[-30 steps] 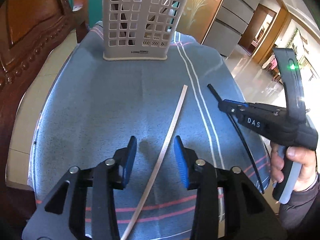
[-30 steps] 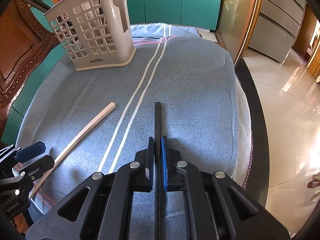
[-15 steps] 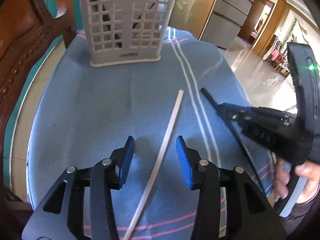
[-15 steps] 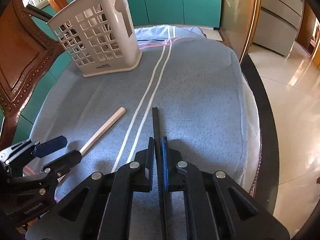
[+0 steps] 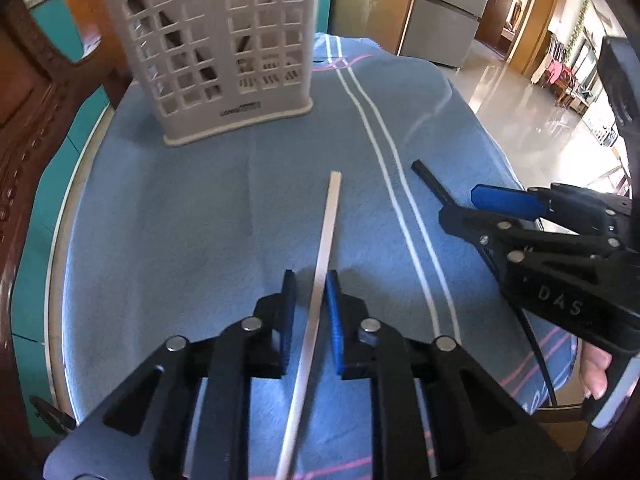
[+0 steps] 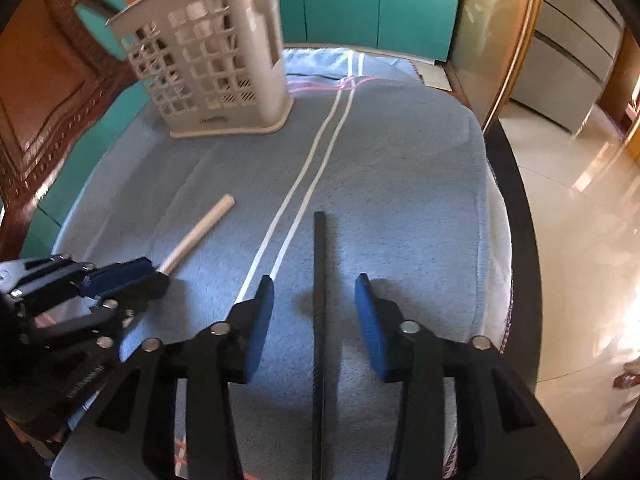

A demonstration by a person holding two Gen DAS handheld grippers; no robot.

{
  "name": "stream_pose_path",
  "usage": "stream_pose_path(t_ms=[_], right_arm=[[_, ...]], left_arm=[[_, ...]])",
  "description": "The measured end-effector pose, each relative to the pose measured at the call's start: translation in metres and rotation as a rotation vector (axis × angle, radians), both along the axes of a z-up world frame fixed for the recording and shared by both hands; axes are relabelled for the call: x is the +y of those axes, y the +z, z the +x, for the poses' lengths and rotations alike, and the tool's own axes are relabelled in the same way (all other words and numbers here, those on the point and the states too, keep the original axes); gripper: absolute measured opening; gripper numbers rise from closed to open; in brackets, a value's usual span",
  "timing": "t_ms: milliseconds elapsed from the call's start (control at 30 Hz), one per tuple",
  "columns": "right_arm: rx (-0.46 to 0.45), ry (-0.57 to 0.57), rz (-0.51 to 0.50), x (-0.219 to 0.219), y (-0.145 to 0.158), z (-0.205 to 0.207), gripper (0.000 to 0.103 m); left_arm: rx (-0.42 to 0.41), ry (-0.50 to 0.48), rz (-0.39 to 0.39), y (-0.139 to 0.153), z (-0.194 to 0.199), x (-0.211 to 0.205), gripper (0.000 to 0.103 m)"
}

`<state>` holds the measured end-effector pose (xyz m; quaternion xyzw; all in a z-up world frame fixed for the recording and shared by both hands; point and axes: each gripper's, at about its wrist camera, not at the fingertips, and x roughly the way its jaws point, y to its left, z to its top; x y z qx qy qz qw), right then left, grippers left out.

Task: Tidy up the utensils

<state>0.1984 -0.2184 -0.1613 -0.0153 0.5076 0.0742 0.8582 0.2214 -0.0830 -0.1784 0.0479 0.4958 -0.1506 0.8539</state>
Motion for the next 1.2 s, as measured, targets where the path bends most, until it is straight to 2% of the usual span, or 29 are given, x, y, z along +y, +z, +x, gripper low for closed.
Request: stream_pose_path(t_ms=[133,200,233,300,567,767,800,867,933,967,1000,1133,1200], right_arm=[[0.003,-0.006,-0.03,0.005,-0.005,0.0,0.044],[0.003,-0.008,-0.036,0.006,-0.006,0.0,0.044],[0.003,-0.008,-0.037,0.006,-0.006,0.0,0.044],[0.0,-0.003,-0.042,0.006,-0.007,-0.001,0.044],[-0.017,0.009,-0.054,0.008,-0.01,0.002,0.045],[-0.023,0.02,-0.046,0.01,-0.01,0.002,0.042],[-0.023,0.024,-0.042,0.01,-0.009,0.001,0.04],[-0.025,0.036,-0.032,0.012,-0.009,0.0,0.03],[-0.025,0.048,-0.02,0.013,-0.008,-0.001,0.022],[-0.024,0.051,-0.009,0.013,-0.008,-0.001,0.018],[-0.022,0.052,0.005,0.013,-0.008,-0.001,0.009],[-0.026,0.035,0.043,0.01,-0.005,0.0,0.007],[-0.054,0.03,0.049,0.009,0.004,-0.001,0.007]], left_arm=[[0.001,0.024,0.004,0.001,-0.004,0.007,0.017],[0.002,0.023,0.012,0.0,0.0,0.003,0.031],[-0.001,0.02,0.025,-0.001,0.003,0.0,0.034],[-0.013,0.01,0.062,-0.001,0.006,-0.008,0.037],[0.0,0.032,0.097,-0.002,0.024,-0.015,0.05],[0.005,0.04,0.081,-0.003,0.029,-0.012,0.051],[0.005,0.042,0.078,-0.003,0.028,-0.011,0.051],[0.011,0.052,0.057,-0.002,0.023,-0.005,0.048],[0.007,0.053,0.051,-0.002,0.022,-0.003,0.039],[0.006,0.052,0.047,-0.002,0.02,-0.003,0.03],[0.006,0.052,0.046,-0.001,0.02,-0.002,0.024],[0.013,0.064,0.019,0.0,0.019,0.004,0.007],[0.009,0.08,-0.019,0.004,0.018,0.011,0.007]])
